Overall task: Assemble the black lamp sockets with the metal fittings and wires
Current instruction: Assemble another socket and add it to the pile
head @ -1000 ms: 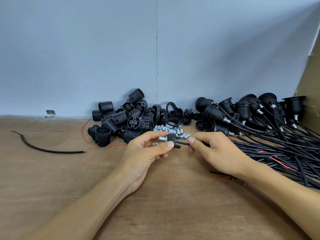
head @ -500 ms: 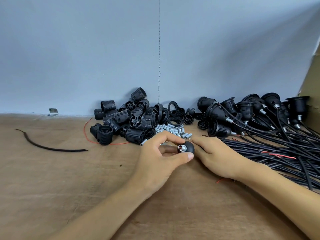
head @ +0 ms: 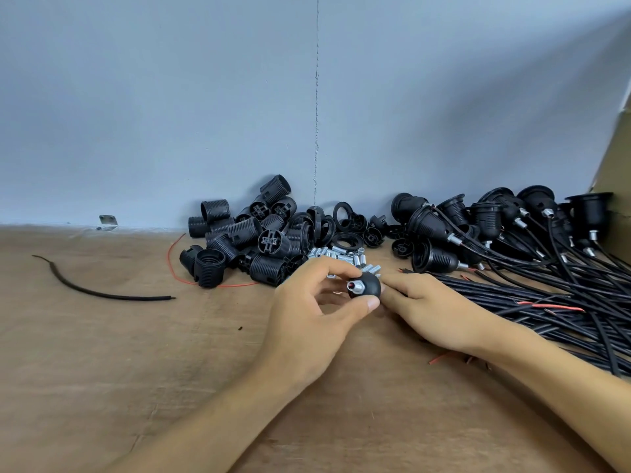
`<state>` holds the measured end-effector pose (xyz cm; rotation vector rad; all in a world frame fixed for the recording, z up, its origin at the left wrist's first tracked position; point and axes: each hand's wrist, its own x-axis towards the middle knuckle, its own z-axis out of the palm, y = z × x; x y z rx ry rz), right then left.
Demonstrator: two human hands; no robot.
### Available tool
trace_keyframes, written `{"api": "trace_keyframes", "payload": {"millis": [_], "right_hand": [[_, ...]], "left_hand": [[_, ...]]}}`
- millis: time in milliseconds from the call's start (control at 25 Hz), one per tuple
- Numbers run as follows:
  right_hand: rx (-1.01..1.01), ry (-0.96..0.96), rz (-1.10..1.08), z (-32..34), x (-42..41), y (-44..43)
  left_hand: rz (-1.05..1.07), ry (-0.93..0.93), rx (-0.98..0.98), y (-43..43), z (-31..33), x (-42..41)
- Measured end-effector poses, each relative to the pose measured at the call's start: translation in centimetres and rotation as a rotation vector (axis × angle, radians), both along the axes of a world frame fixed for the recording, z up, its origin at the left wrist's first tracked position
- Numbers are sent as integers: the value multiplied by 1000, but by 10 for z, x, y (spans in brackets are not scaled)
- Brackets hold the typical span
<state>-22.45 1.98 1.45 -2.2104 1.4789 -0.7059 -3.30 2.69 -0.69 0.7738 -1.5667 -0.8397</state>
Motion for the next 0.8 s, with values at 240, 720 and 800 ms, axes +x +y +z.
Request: {"api": "trace_keyframes", "payload": {"millis": [240, 720, 800], "right_hand": [[-10, -107, 17, 4, -1, 1], [-189, 174, -196, 8, -11, -3], [-220, 131, -177, 4, -10, -2]], "left_hand": [[-86, 186, 219, -4, 5, 9], [-53, 509, 505, -18, 5, 14], [-80, 541, 543, -20, 5, 15]]}}
